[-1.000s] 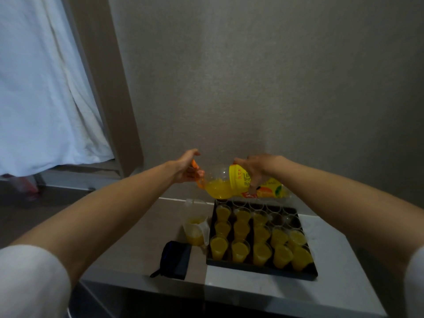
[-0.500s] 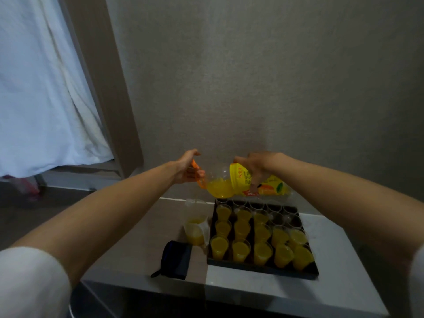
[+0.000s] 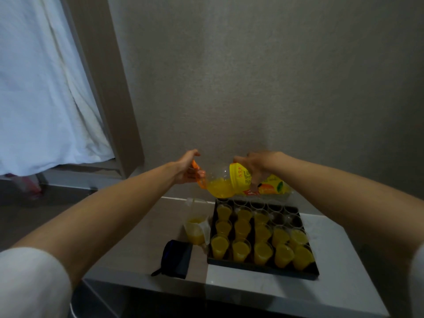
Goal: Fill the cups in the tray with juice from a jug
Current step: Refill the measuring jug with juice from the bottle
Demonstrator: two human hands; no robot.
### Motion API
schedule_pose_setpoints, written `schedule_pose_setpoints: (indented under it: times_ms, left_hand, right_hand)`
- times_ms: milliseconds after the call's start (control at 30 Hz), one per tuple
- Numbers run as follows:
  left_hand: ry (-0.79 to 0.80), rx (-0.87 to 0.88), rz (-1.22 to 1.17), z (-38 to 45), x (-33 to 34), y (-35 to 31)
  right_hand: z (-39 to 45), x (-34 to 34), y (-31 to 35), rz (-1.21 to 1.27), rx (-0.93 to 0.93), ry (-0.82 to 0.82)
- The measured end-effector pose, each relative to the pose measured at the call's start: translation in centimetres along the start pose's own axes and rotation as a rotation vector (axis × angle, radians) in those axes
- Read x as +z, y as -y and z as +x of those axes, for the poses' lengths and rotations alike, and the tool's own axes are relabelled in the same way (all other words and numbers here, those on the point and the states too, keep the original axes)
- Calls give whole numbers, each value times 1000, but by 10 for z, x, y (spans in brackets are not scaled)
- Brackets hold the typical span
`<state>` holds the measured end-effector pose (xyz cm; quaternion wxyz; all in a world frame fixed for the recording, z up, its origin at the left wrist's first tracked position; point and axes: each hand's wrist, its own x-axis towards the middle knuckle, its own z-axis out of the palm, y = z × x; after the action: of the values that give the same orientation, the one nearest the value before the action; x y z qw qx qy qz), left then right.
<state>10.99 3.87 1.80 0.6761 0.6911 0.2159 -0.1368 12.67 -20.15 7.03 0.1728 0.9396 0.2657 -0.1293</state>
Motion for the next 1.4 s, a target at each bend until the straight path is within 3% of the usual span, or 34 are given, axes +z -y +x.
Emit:
schedule_pose_setpoints:
  times_ms: [1400]
  left_hand:
    - [-8, -14, -42, -11, -4, 8]
  right_hand:
    - [-11, -9, 18, -14, 12, 48]
